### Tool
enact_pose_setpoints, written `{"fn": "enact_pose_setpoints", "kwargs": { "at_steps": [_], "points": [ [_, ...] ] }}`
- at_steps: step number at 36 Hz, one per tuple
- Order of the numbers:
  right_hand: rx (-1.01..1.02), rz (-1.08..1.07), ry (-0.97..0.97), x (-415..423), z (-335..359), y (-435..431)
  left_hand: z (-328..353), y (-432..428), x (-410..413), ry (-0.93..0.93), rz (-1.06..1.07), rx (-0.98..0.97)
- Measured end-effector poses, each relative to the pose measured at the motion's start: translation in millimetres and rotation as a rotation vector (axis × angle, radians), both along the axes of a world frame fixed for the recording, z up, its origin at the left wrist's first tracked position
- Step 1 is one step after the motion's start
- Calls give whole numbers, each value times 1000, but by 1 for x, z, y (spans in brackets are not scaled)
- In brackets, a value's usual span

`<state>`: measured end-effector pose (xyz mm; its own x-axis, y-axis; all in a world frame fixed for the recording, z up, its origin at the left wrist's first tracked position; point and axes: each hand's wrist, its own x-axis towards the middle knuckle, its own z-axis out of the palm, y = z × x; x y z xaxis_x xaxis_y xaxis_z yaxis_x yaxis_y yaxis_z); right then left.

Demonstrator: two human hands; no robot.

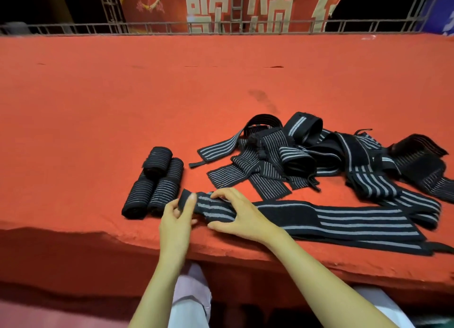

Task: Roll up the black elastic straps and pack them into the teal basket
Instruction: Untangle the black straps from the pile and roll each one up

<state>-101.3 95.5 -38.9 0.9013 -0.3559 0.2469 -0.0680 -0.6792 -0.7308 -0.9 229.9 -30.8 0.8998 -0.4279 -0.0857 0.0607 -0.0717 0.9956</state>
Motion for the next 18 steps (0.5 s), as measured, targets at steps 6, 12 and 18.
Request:
{"fn": "enact_pose_setpoints", "kwargs": {
  "at_steps": [6,12,18],
  "points": [
    [-310,7,208,-10,-2,-4,-6,-5,-4,-524,44,259],
    [-387,20,274,-21,-6,-6,-15,-7,-6,-848,-20,358],
    [-350,-1,318,-29,-3,-10,-16,-2,-7,-729,-24,177]
  ]
}}
